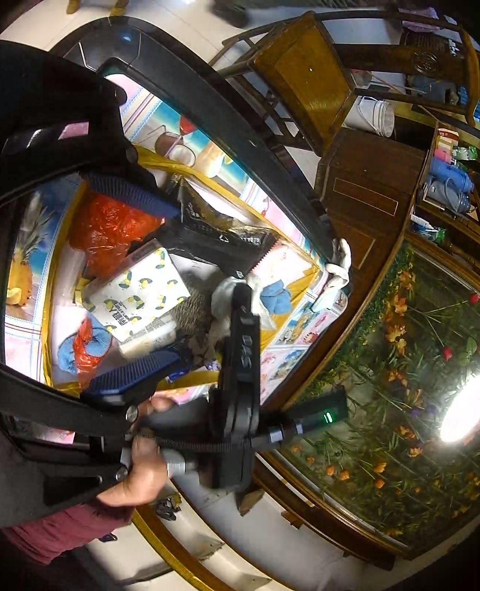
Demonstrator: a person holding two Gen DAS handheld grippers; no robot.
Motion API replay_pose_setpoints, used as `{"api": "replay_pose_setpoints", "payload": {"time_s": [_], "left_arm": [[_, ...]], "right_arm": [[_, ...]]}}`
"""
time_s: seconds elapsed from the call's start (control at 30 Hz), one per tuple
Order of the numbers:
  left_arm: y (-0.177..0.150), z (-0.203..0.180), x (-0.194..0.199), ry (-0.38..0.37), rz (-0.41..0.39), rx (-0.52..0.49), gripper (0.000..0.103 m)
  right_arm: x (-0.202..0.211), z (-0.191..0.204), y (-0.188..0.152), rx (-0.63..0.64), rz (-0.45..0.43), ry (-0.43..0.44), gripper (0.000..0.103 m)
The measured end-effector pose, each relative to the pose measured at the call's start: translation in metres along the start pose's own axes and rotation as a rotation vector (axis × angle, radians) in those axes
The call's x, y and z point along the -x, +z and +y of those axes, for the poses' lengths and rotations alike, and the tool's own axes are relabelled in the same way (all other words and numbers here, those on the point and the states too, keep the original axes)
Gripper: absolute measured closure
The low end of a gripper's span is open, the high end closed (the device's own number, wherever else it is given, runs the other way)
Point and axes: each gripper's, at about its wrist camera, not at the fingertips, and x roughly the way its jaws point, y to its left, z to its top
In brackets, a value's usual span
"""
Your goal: Organize soft objects
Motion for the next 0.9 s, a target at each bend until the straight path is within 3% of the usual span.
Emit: {"api": "replay_pose_setpoints", "payload": {"time_s": [0.17, 0.23, 0.43, 0.57, 0.67, 0.9], "left_arm": [[-0.005, -0.015, 0.005, 0.022, -0.015, -0.05, 0.026], [-0.007, -0.025, 0.008, 0.035, -0.026, -0.076, 0.026], [-0.017, -0.062, 0.022, 0.142, -0.1, -0.183, 0.026], [-0.025, -0.088, 0.029, 0.259, -0.161, -0.272, 0.026], [-0.032, -0.106, 0.033, 0.332, -0.204, -0.327, 0.025], [-0.035, -0.128, 0.035, 0.409, -0.223, -0.374, 0.021]], "right_arm": [[0.05, 0.003, -0.023, 0.034, -0.142, -0.032, 0.024], [0.075, -0.001, -0.04, 0.045, -0.21, -0.063, 0.02], [0.123, -0.012, -0.111, 0.048, -0.355, -0.164, 0.015], [0.136, -0.02, -0.155, -0.009, -0.416, -0.191, 0.014], [0.14, -0.026, -0.18, -0.032, -0.442, -0.209, 0.011], [0.156, -0.053, -0.223, -0.131, -0.437, -0.168, 0.011]]}}
